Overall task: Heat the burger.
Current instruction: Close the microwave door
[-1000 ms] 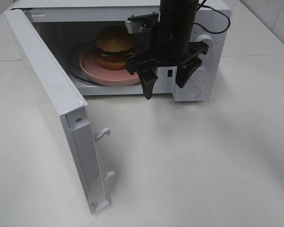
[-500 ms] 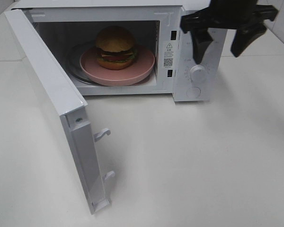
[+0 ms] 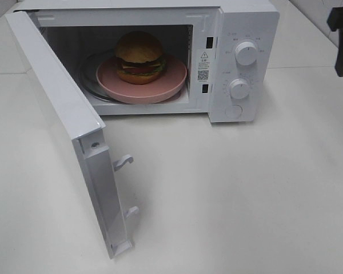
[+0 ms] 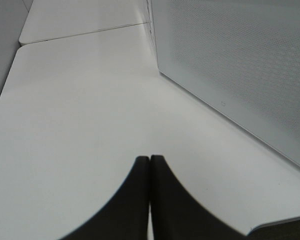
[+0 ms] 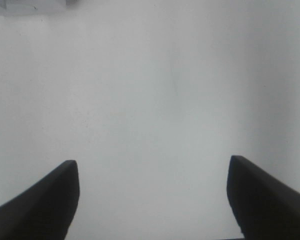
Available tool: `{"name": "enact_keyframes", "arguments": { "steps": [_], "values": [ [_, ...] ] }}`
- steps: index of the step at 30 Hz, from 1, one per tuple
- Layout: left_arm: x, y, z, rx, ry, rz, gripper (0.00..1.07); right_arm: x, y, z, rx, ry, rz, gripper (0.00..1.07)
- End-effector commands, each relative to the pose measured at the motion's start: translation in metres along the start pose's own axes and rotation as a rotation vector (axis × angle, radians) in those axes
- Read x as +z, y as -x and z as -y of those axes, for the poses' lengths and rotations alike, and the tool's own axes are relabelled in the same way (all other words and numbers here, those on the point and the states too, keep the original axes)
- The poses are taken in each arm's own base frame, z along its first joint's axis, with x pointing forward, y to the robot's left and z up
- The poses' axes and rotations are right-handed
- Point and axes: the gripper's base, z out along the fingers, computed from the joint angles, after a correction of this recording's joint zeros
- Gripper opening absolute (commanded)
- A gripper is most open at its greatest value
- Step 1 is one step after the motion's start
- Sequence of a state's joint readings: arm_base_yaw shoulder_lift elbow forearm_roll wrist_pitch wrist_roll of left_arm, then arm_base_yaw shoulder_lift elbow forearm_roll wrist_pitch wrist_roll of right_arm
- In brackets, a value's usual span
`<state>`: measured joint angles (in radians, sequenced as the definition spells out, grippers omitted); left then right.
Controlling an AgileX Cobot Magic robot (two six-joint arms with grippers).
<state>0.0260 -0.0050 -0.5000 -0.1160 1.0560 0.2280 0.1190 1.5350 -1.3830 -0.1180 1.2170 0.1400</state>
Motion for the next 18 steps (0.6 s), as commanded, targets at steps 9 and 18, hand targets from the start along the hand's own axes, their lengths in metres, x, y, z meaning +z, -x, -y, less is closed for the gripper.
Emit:
{"name": "enact_keyframes", "arguments": {
  "steps": [9,18],
  "values": [
    [-0.003,-0.001,0.001,-0.002,-0.008,0.035,0.00,-0.013,-0.098,0.013,-0.038,-0.013,-0.019,0.76],
    [-0.003,-0.001,0.002,-0.004,-0.013,0.036,0.00,0.000,-0.186,0.021,-0.037,0.001,0.100,0.70]
  ]
}}
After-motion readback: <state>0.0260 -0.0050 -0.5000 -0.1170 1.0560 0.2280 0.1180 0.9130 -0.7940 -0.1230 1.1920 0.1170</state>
